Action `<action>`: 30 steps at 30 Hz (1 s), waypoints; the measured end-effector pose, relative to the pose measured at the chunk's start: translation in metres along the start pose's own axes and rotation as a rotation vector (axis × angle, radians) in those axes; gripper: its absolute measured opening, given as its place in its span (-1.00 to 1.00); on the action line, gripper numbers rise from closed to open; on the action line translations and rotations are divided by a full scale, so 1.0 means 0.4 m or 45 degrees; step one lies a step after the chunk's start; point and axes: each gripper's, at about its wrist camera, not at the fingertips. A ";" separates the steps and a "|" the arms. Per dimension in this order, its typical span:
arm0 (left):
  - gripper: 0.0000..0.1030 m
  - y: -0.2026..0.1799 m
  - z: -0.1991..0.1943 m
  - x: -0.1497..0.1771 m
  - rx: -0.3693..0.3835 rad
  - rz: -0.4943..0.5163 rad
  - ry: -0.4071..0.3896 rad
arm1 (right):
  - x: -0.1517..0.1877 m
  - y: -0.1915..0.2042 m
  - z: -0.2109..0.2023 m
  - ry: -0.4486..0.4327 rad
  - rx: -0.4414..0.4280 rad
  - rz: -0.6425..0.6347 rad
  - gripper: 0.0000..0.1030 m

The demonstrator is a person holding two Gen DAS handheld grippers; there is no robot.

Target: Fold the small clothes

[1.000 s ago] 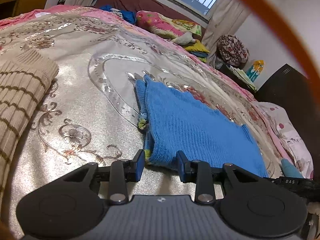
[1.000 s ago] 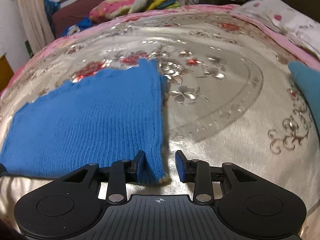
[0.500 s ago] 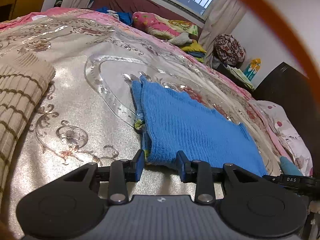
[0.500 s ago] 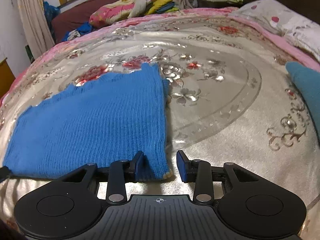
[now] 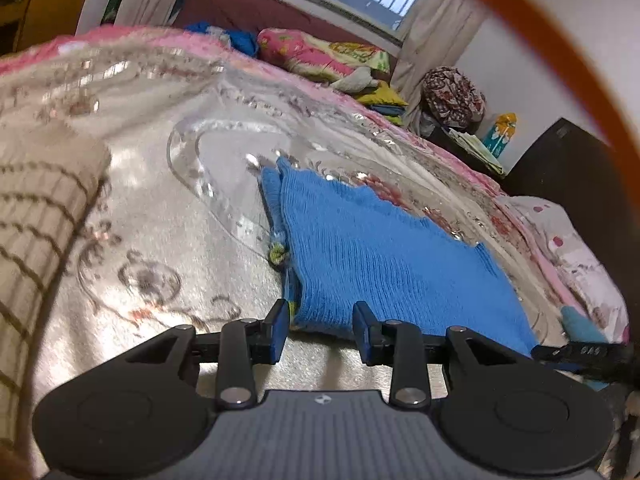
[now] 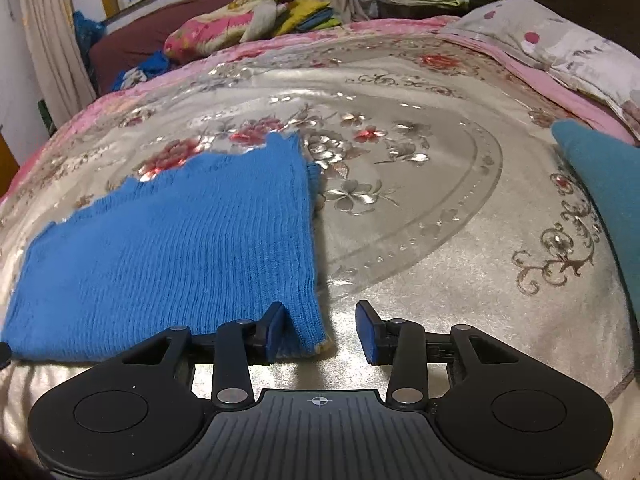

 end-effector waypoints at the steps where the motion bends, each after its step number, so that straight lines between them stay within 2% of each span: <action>1: -0.26 -0.006 -0.004 -0.001 -0.013 0.027 -0.009 | 0.000 -0.006 -0.004 0.001 -0.012 0.019 -0.26; 6: -0.25 -0.051 -0.023 0.009 -0.087 0.195 -0.063 | 0.005 -0.035 -0.029 0.015 -0.109 0.058 -0.24; 12: -0.23 -0.146 -0.039 0.037 -0.091 0.351 -0.096 | 0.020 -0.093 -0.022 0.068 -0.206 0.124 -0.24; 17: -0.22 -0.291 -0.025 0.090 -0.075 0.591 -0.081 | 0.026 -0.163 -0.019 0.083 -0.286 0.215 -0.23; 26: -0.16 -0.539 0.076 0.166 -0.062 1.008 -0.042 | 0.058 -0.304 -0.040 0.087 -0.469 0.374 -0.12; 30: -0.13 -0.622 0.113 0.214 -0.108 1.204 -0.057 | 0.072 -0.363 -0.029 0.090 -0.578 0.495 -0.12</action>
Point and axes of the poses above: each gripper's, at about its wrist camera, not at the fingertips, and z roughly the way its jaws point, y to its left, x to its underside, and after that the axes turned 8 degrees about z, right-handed
